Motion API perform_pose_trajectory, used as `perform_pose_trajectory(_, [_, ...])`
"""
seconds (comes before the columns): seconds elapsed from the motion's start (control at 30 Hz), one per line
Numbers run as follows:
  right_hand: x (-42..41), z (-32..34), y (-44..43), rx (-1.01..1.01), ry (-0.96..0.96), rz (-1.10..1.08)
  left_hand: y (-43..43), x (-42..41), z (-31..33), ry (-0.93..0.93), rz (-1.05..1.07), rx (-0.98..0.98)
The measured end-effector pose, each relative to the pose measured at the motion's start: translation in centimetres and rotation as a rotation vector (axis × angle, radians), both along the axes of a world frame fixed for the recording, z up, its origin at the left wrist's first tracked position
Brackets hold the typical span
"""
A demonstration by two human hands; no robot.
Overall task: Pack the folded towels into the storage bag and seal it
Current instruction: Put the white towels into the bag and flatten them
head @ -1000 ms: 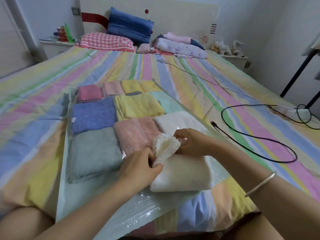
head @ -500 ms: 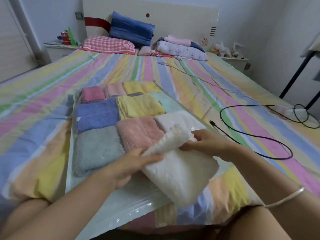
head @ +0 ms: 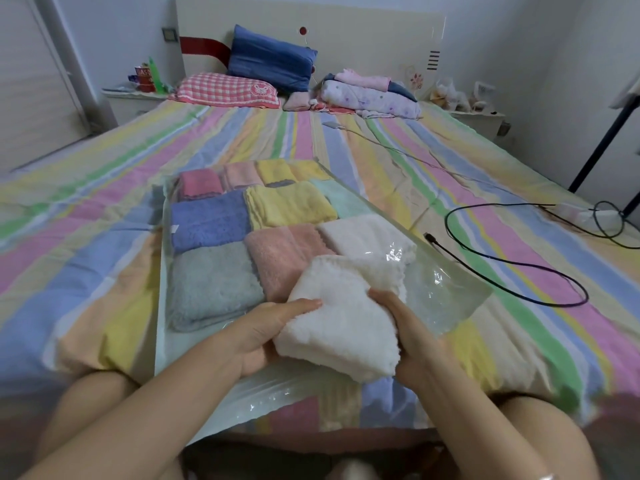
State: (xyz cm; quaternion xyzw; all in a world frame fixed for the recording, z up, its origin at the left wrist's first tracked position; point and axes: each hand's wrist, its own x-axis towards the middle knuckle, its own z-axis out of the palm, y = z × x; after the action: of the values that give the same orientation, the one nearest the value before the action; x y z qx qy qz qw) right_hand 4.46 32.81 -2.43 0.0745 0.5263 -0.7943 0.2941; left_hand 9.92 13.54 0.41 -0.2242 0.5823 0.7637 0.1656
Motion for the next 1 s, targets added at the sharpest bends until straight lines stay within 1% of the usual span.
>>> perform_pose_trajectory(0.07, [0.7, -0.3, -0.3, 0.029, 0.055, 0.024, -0.1, 0.3, 0.6, 0.032, 0.023, 0.011])
perform_pose_trajectory(0.13, [1.3, -0.6, -0.8, 0.166, 0.144, 0.013, -0.2, 0.4, 1.5, 0.085, 0.048, 0.041])
perform_pose_trajectory(0.2, [1.7, -0.5, -1.4, 0.277, 0.186, -0.004, -0.3, 0.5, 2.6, 0.121, 0.055, 0.063])
perform_pose_trajectory(0.27, [2.3, -0.3, -1.9, 0.254, 0.172, 0.058, -0.5, 0.8, 3.4, 0.144, 0.051, 0.105])
perform_pose_trajectory(0.33, [2.8, 0.2, -2.6, 0.139, 0.128, 0.121, -0.6, 1.1, 4.0, 0.16, 0.044, 0.171])
perform_pose_trajectory(0.4, [3.7, 0.9, -2.8, -0.044, 0.057, 0.166, -0.6, 1.5, 4.1, 0.169, 0.022, 0.242])
perform_pose_trajectory(0.43, [3.7, 0.7, -2.7, -0.191, 0.0, 0.162, -0.7, 1.6, 4.1, 0.178, 0.006, 0.26])
perform_pose_trajectory(0.47, [4.3, 1.4, -3.0, -0.277, -0.058, 0.141, -0.7, 1.8, 4.0, 0.182, -0.009, 0.262])
perform_pose_trajectory(0.53, [4.3, 1.2, -3.4, -0.352, -0.101, 0.127, -1.1, 1.8, 3.8, 0.177, -0.015, 0.233])
perform_pose_trajectory(0.57, [4.0, 0.8, -3.4, -0.34, -0.109, 0.087, -1.5, 1.8, 3.6, 0.167, -0.007, 0.193])
perform_pose_trajectory(0.6, [3.8, 0.9, -3.7, -0.283, -0.097, 0.055, -2.0, 1.7, 3.5, 0.15, -0.002, 0.131])
perform_pose_trajectory(0.67, [3.4, 0.5, -3.6, -0.197, -0.088, 0.012, -3.1, 1.4, 2.8, 0.106, -0.017, -0.054])
perform_pose_trajectory(0.73, [3.5, 0.7, -3.4, -0.091, -0.095, -0.037, -3.7, 1.3, 2.0, 0.116, -0.085, -0.254])
perform_pose_trajectory(0.77, [3.3, 0.5, -2.6, -0.07, -0.079, -0.027, -3.8, 1.2, 1.6, 0.135, -0.112, -0.33])
perform_pose_trajectory(0.8, [3.6, 1.0, -2.8, -0.053, -0.06, -0.01, -3.8, 1.1, 1.4, 0.152, -0.123, -0.37])
perform_pose_trajectory(0.83, [4.2, 1.3, -3.4, -0.019, -0.046, -0.046, -3.8, 1.1, 1.1, 0.168, -0.123, -0.38])
perform_pose_trajectory(0.87, [5.0, 1.2, -3.5, -0.084, -0.083, -0.132, -3.6, 1.0, 1.0, 0.189, -0.123, -0.364])
perform_pose_trajectory(0.9, [4.7, 0.3, -2.7, 0.022, 0.047, -0.297, -3.5, 1.0, 1.0, 0.213, -0.123, -0.338])
perform_pose_trajectory(0.93, [4.4, 1.3, -5.2, 0.284, 0.111, -0.465, -3.3, 1.0, 1.0, 0.238, -0.127, -0.31])
perform_pose_trajectory(0.97, [3.7, 1.4, -7.2, 0.584, 0.077, -0.66, -3.2, 1.0, 1.1, 0.267, -0.136, -0.288])
perform_pose_trajectory(1.0, [3.9, 1.2, -7.8, 0.731, 0.039, -0.745, -3.0, 1.0, 1.1, 0.299, -0.143, -0.286])
